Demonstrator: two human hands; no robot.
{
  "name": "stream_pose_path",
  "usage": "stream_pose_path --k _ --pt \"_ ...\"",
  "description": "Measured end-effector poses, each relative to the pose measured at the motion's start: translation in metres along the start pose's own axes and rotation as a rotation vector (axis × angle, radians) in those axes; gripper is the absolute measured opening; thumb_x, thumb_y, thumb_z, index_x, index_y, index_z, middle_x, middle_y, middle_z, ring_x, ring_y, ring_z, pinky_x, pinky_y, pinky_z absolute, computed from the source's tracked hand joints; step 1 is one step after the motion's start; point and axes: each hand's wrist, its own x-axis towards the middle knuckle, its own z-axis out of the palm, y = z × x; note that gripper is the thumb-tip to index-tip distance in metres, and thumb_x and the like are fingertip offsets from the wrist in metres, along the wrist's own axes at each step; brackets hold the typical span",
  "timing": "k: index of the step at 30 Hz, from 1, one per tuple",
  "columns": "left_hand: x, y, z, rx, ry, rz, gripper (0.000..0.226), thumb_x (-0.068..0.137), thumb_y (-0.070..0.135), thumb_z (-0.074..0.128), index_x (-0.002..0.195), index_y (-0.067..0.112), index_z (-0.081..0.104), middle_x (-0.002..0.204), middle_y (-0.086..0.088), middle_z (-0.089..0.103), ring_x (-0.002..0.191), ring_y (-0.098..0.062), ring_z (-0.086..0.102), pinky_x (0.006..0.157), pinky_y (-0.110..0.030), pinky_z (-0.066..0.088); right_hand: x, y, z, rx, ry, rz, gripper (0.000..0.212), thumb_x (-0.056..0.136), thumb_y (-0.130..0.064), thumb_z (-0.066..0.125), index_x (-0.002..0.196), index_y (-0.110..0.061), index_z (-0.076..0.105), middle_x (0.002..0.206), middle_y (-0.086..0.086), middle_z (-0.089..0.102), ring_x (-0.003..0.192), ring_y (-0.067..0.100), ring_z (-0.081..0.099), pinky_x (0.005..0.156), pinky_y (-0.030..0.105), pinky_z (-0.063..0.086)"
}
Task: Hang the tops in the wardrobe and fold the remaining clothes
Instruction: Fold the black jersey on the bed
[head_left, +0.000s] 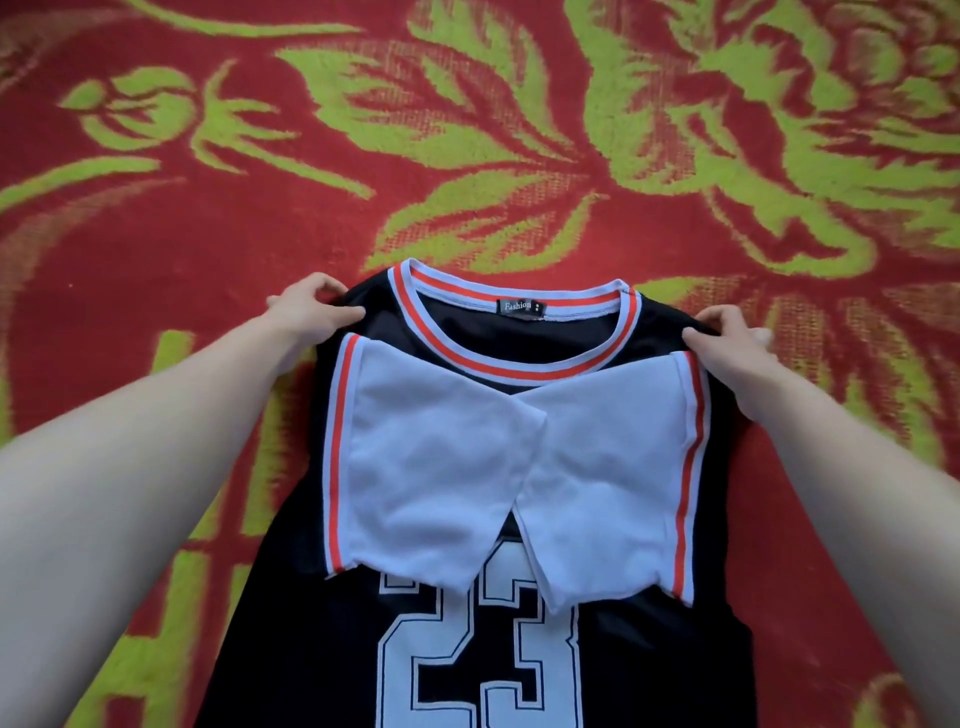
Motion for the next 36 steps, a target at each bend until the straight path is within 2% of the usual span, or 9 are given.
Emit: stream_pose_path --k 5,9,15,19,22,27,29,32,36 --pt "-0.001 -0.001 0.007 -0.023 0.01 -0.048 0.025 0.088 0.025 0.065 0.068 0.021 0.049 0.121 -0.023 0.053 0.092 -0.027 0.048 0.089 -0.038 0.046 0.003 0.002 0.003 0.007 0.027 0.029 0.008 0.093 -0.03 0.042 0.098 -0.025 0.045 0.125 0.009 0.029 0.119 0.034 0.033 0.089 0.033 0.028" --pt "-0.004 0.006 0.005 -0.179 -0.006 0.009 0.03 0.089 0.011 0.061 0.066 0.019 0.045 0.066 -0.003 0.05 0.059 -0.017 0.045 0.042 -0.018 0.036 0.003 0.001 0.003 0.018 0.053 -0.021 0.009 0.094 -0.029 0.04 0.099 -0.023 0.044 0.127 0.01 0.028 0.118 0.031 0.03 0.086 0.033 0.023" --pt "-0.041 -0.007 -0.011 -0.492 -0.048 0.131 0.026 0.088 0.007 0.06 0.068 0.021 0.051 0.044 0.011 0.054 0.04 -0.003 0.048 0.037 -0.014 0.03 -0.02 0.006 0.0 0.21 0.112 -0.178 0.009 0.094 -0.021 0.039 0.089 -0.026 0.043 0.116 0.007 0.035 0.096 0.021 0.037 0.075 0.027 0.035" --pt "-0.086 -0.024 -0.038 -0.539 -0.043 0.221 0.035 0.086 0.001 0.059 0.06 0.023 0.057 0.07 0.01 0.057 0.062 -0.004 0.049 0.05 -0.02 0.029 -0.067 0.017 -0.016 0.421 0.204 -0.415 0.029 0.088 -0.005 0.047 0.071 -0.027 0.039 0.08 -0.006 0.042 0.072 0.008 0.038 0.06 0.021 0.031" --pt "-0.127 -0.038 -0.055 -0.632 -0.101 0.321 0.047 0.083 -0.017 0.049 0.055 0.02 0.06 0.081 0.011 0.07 0.074 0.001 0.063 0.064 -0.012 0.044 -0.11 0.032 -0.033 0.417 0.203 -0.541 0.033 0.084 0.006 0.049 0.071 -0.023 0.04 0.092 0.0 0.051 0.086 0.011 0.047 0.075 0.027 0.036" --pt "-0.187 -0.086 -0.07 -0.416 -0.073 0.416 0.04 0.075 -0.025 0.052 0.061 0.012 0.058 0.074 0.017 0.071 0.074 0.007 0.065 0.076 -0.008 0.049 -0.175 0.074 -0.051 -0.007 0.098 -0.819 0.053 0.079 0.016 0.056 0.089 -0.035 0.047 0.107 0.014 0.059 0.104 0.022 0.05 0.089 0.014 0.032" --pt "-0.204 -0.106 -0.067 -0.295 -0.084 0.431 0.032 0.073 -0.026 0.054 0.066 0.005 0.053 0.078 0.008 0.072 0.071 0.011 0.063 0.071 -0.004 0.047 -0.19 0.088 -0.05 -0.122 0.045 -0.908 0.041 0.078 0.013 0.056 0.107 -0.015 0.06 0.099 0.019 0.062 0.11 0.026 0.052 0.099 0.022 0.031" --pt "-0.218 -0.135 -0.056 0.0 -0.055 0.539 0.035 0.071 -0.026 0.059 0.066 0.008 0.057 0.088 -0.008 0.067 0.073 0.018 0.058 0.069 0.0 0.042 -0.203 0.114 -0.042 -0.399 -0.043 -1.068 0.024 0.065 0.005 0.055 0.087 0.003 0.063 0.106 0.018 0.067 0.115 0.036 0.056 0.095 0.044 0.044" --pt "-0.23 -0.162 -0.037 0.577 0.063 0.867 0.021 0.051 -0.005 0.054 0.066 0.003 0.067 0.07 -0.006 0.069 0.071 -0.022 0.069 0.065 -0.034 0.051 -0.206 0.156 -0.015 -0.874 -0.198 -0.998 0.017 0.088 -0.011 0.051 0.104 -0.011 0.056 0.144 0.0 0.044 0.138 0.019 0.034 0.103 0.033 0.031"
